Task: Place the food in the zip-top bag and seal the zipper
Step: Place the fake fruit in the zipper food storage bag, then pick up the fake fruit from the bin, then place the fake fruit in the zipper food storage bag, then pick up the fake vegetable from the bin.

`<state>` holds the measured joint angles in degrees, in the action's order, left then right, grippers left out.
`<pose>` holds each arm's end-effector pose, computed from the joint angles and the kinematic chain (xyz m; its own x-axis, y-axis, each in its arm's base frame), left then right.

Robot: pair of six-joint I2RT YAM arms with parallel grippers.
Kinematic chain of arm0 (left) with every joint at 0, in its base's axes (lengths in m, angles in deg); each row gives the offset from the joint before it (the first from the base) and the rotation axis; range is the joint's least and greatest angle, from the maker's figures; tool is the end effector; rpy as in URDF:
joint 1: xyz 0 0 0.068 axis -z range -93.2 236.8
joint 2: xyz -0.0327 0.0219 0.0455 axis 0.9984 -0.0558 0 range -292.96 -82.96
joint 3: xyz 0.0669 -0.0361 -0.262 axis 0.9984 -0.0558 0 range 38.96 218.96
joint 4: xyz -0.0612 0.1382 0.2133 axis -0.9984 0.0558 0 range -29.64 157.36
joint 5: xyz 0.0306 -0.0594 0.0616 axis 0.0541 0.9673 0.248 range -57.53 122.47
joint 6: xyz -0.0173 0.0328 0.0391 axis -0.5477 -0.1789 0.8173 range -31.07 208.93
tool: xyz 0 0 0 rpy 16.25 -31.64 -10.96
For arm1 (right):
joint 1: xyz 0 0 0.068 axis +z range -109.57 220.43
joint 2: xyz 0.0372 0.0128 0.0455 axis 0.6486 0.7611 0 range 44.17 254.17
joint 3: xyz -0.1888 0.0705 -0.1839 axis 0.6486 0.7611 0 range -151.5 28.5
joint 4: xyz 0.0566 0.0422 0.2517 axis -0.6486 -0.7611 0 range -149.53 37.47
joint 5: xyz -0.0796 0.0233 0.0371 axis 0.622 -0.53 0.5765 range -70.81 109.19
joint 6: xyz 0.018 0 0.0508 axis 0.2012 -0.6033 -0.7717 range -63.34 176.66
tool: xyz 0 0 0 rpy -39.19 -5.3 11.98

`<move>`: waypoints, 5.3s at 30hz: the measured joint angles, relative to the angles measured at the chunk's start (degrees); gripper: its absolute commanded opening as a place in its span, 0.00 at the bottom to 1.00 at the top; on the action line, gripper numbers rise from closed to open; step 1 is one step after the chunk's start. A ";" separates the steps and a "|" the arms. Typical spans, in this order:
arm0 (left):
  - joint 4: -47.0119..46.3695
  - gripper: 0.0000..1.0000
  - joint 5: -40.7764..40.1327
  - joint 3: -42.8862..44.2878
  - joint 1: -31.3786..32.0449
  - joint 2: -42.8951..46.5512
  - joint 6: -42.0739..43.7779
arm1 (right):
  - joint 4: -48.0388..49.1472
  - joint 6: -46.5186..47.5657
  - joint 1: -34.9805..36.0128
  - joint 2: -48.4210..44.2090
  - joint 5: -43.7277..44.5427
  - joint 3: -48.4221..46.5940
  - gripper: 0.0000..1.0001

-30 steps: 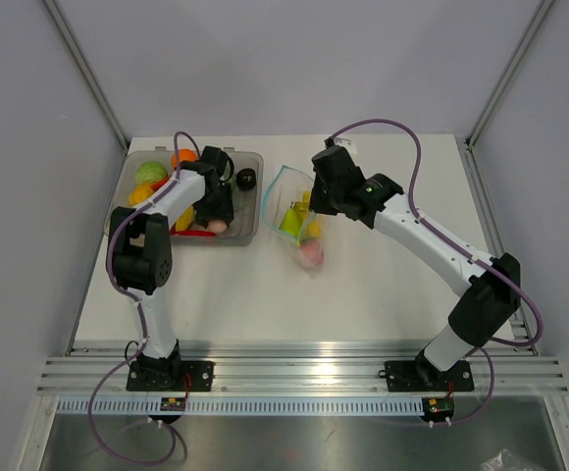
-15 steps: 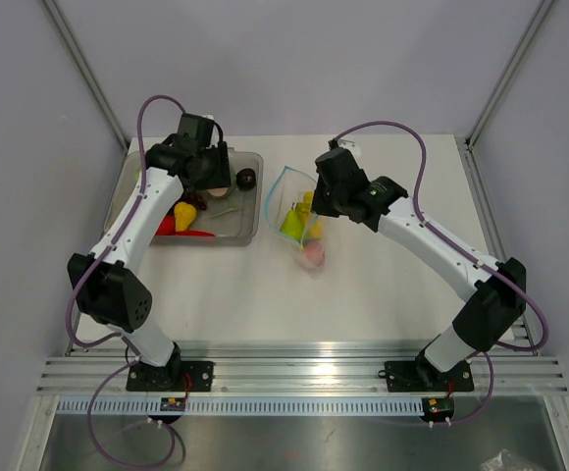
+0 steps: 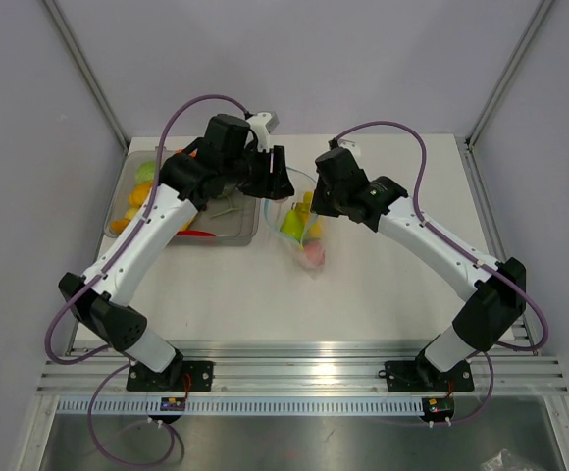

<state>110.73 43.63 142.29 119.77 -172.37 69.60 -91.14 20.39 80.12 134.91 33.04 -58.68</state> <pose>0.2716 -0.1844 0.4300 -0.6904 0.0608 -0.7209 0.4621 0.8038 -0.3748 0.2764 0.2183 0.3493 -0.7025 0.1636 -0.6926 -0.0840 0.9474 0.3090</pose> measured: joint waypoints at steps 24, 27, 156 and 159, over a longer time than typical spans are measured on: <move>-0.17 0.73 6.60 -4.46 -4.24 1.14 -2.23 | 0.96 -0.20 0.00 -1.68 0.13 2.23 0.00; -2.34 0.87 6.71 -8.68 -14.67 5.16 -5.51 | 1.53 -0.20 0.00 -1.97 0.04 2.80 0.00; -3.30 0.71 -22.08 -10.01 -10.56 1.90 -1.92 | -0.17 -0.61 0.00 -7.13 3.04 5.88 0.01; -1.88 0.74 -24.37 -12.68 -11.21 -4.42 1.55 | -0.09 -0.61 0.00 -7.13 2.99 5.88 0.00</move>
<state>108.85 19.26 129.62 108.56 -176.78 71.15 -91.23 19.78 80.12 127.78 36.03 -52.80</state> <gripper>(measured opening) 0.718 0.012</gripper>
